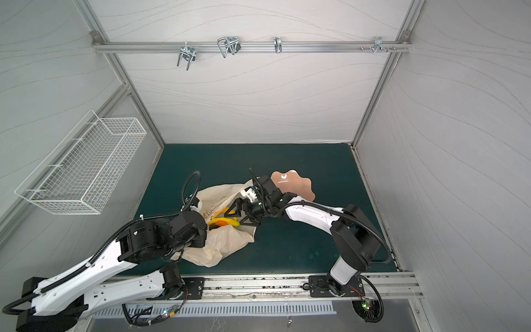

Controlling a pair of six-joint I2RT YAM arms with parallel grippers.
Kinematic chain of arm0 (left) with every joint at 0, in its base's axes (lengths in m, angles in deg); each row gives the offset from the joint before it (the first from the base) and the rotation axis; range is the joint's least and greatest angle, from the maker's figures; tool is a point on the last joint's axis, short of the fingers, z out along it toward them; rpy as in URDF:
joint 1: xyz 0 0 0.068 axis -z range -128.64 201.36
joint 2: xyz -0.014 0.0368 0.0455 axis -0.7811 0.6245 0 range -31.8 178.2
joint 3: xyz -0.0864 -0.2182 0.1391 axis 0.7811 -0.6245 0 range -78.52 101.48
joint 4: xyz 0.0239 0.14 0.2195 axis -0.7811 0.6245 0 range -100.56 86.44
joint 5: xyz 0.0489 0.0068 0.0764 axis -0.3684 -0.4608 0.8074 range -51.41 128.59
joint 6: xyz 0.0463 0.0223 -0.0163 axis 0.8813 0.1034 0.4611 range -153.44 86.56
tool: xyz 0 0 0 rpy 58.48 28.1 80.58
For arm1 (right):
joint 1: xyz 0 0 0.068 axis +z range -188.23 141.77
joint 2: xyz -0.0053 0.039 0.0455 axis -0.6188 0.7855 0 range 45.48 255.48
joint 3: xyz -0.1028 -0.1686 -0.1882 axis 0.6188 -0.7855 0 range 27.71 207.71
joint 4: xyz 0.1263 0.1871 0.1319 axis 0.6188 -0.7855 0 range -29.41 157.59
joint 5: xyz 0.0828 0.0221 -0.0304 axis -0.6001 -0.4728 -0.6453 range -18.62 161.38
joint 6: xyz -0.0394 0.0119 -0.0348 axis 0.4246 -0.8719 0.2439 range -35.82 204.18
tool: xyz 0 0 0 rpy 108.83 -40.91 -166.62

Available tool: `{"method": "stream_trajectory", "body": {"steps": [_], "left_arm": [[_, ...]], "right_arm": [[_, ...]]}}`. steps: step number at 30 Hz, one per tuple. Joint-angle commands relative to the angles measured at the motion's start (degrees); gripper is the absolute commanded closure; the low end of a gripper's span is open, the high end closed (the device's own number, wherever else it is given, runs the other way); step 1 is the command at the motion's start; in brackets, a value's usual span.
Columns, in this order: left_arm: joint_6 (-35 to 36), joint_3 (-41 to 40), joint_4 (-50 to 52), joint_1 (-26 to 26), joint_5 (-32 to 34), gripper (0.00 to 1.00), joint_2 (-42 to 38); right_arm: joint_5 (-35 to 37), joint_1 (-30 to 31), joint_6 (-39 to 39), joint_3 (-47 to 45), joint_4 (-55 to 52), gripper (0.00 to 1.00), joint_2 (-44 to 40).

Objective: Place the fruits into the plastic bag
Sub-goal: Place the fruit in the plastic bag, then pick up the plastic bag from the center of the table.

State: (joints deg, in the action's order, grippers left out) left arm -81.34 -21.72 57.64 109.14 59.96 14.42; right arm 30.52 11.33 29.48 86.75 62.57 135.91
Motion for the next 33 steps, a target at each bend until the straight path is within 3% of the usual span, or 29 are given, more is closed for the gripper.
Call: {"method": "stream_trajectory", "body": {"steps": [1,6,10,12,14,17,22,26,33], "left_arm": [[-1.41,0.12,1.05,-0.22,2.35,1.00,-1.11],[0.35,-0.21,-1.12,-0.21,-0.27,1.00,-1.82],[2.82,0.45,-6.34,-0.21,-4.93,0.98,-1.66],[3.78,1.26,-8.02,-0.21,-6.59,0.89,-1.01],[4.93,2.14,-9.61,-0.17,-8.60,0.67,-0.39],[6.62,4.35,-10.22,-0.21,-10.37,0.49,0.44],[8.99,10.24,-8.94,-0.17,-11.09,0.36,0.64],[12.59,16.51,-8.48,-0.21,-13.48,0.31,2.66],[25.57,26.18,-3.99,0.04,-22.82,0.25,15.06]], "right_arm": [[3.48,-0.87,10.47,3.68,-16.04,0.01,-5.60],[11.87,-4.06,24.55,7.69,-32.44,0.01,-12.93],[18.62,-10.39,35.00,8.62,-39.45,0.01,-17.81],[20.26,-12.67,39.43,8.31,-39.74,0.01,-18.92],[21.15,-14.37,43.63,7.69,-39.50,0.01,-18.31],[21.82,-15.37,47.95,7.50,-38.41,0.01,-16.30],[22.91,-15.92,51.97,6.38,-33.08,0.01,-15.65],[17.70,-18.69,52.69,5.31,-28.52,0.01,-12.35],[12.27,-21.73,51.63,7.34,-24.40,0.01,-6.41]]}}
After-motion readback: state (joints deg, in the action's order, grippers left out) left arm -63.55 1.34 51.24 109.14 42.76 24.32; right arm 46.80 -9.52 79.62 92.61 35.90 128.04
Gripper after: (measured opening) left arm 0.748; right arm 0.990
